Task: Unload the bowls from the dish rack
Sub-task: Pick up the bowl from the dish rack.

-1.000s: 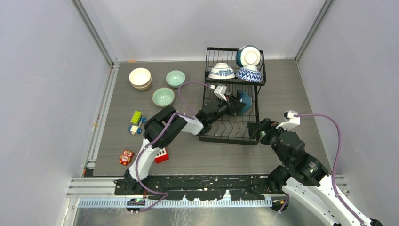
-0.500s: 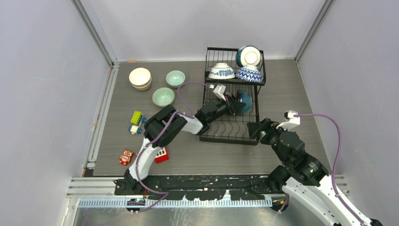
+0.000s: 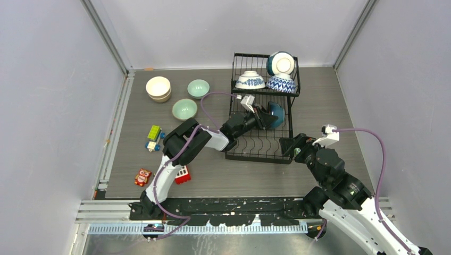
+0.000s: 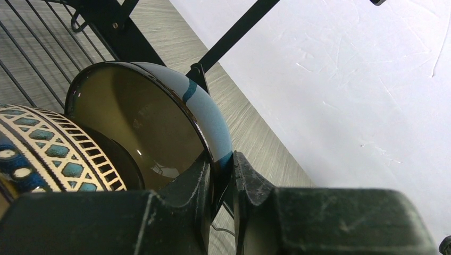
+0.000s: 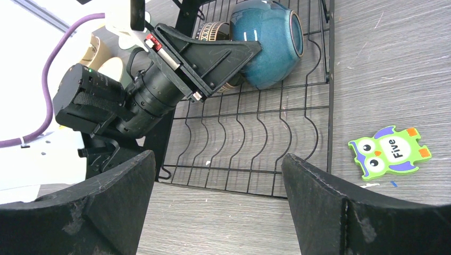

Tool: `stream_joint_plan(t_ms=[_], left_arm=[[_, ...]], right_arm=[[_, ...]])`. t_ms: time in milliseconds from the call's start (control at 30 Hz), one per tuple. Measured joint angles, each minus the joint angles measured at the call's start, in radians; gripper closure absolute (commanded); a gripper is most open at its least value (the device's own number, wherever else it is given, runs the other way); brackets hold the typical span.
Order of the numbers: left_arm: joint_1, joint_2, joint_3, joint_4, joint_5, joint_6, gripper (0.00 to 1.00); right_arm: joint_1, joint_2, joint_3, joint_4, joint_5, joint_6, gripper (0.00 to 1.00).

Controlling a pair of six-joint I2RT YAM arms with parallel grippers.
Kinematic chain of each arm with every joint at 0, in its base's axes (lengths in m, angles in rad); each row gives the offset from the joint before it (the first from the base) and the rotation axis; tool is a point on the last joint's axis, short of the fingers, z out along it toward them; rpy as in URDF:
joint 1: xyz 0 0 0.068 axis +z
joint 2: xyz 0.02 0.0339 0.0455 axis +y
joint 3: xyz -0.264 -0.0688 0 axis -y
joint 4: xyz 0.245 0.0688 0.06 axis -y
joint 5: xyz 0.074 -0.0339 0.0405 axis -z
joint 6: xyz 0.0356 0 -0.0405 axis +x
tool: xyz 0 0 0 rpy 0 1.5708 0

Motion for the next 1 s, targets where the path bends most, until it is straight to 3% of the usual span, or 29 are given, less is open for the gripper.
stream_joint_plan(t_ms=[633, 1000], left_arm=[[0.011, 0.000, -0.009, 0.014, 0.037, -0.006, 1.00], [0.019, -0.035, -0.080, 0.051, 0.065, -0.044, 1.00]], right_arm=[[0.000, 0.003, 0.000, 0.002, 0.000, 0.001, 0.08], [0.000, 0.124, 0.000, 0.000, 0.034, 0.042, 0.11]])
